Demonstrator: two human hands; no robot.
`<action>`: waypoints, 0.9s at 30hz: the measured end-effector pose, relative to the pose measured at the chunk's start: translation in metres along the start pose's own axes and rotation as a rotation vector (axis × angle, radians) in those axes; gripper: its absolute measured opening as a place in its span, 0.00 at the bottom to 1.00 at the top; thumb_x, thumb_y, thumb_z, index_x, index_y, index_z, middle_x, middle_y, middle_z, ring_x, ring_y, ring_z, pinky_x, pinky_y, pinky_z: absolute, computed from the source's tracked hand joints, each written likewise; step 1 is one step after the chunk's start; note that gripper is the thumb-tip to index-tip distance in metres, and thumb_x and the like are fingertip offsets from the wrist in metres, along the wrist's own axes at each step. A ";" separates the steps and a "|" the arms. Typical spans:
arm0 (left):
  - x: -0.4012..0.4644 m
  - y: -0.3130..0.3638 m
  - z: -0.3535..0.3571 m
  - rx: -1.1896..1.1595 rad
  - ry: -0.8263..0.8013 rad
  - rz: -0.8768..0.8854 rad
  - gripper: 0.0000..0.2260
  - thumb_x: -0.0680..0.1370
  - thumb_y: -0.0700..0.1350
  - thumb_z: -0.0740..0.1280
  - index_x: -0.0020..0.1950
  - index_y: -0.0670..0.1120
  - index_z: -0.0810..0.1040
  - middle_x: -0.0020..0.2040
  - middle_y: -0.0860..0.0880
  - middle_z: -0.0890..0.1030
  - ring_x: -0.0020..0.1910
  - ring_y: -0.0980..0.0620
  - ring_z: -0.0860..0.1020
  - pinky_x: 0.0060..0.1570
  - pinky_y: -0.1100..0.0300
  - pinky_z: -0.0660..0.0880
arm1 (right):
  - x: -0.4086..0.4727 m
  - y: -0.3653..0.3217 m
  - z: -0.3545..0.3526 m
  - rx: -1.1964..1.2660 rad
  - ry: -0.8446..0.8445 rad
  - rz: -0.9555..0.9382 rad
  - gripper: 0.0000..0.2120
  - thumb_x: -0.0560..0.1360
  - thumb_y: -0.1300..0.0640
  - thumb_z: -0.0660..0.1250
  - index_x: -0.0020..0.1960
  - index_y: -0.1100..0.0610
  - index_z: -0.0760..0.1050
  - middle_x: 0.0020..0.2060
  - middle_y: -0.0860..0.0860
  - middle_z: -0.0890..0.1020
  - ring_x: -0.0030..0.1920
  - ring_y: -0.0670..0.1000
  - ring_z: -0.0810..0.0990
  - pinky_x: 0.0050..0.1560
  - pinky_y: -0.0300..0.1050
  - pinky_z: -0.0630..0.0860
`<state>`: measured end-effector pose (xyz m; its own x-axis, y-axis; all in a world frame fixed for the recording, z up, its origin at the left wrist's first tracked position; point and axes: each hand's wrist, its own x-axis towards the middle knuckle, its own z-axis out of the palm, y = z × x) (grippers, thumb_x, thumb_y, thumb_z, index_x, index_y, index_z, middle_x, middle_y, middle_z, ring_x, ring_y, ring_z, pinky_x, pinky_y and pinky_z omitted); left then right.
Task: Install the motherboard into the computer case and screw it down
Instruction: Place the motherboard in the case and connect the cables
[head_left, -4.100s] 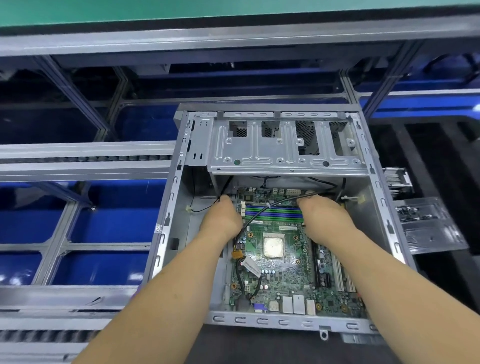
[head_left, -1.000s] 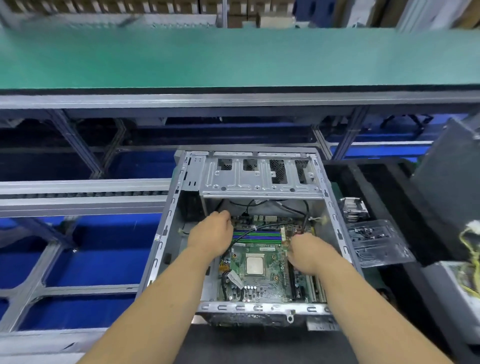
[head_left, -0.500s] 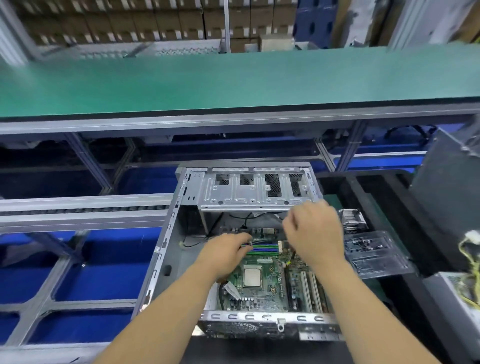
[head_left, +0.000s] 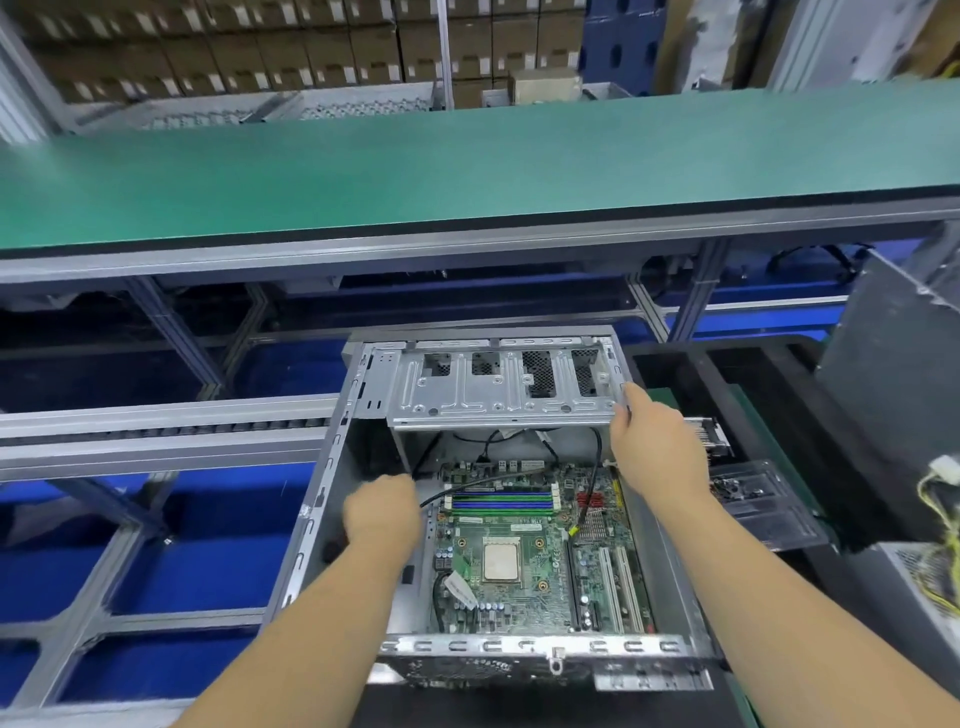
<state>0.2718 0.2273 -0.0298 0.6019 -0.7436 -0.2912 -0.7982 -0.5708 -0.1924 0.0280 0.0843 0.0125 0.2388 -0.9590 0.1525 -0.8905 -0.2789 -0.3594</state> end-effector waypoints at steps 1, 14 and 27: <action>-0.001 0.006 -0.003 0.040 0.014 0.060 0.13 0.77 0.38 0.61 0.60 0.48 0.76 0.56 0.48 0.80 0.55 0.45 0.79 0.47 0.53 0.74 | 0.000 0.000 0.001 0.003 0.002 -0.005 0.14 0.85 0.52 0.54 0.65 0.57 0.72 0.41 0.57 0.80 0.39 0.61 0.79 0.38 0.54 0.79; 0.001 0.135 -0.032 -0.361 -0.338 0.689 0.16 0.76 0.38 0.71 0.63 0.42 0.79 0.57 0.41 0.81 0.51 0.42 0.82 0.50 0.52 0.80 | 0.000 -0.001 -0.002 0.036 -0.024 0.016 0.17 0.85 0.52 0.54 0.72 0.53 0.68 0.47 0.56 0.82 0.44 0.61 0.81 0.42 0.55 0.80; 0.011 0.131 -0.004 -0.737 -0.372 0.709 0.07 0.74 0.44 0.75 0.51 0.47 0.86 0.48 0.53 0.85 0.45 0.56 0.80 0.53 0.59 0.77 | 0.000 -0.003 -0.004 0.103 -0.023 0.041 0.18 0.85 0.52 0.54 0.74 0.53 0.66 0.45 0.56 0.82 0.41 0.60 0.81 0.41 0.54 0.80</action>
<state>0.1743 0.1430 -0.0544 -0.1342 -0.9050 -0.4037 -0.6765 -0.2140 0.7046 0.0287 0.0852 0.0171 0.2128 -0.9703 0.1148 -0.8554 -0.2418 -0.4581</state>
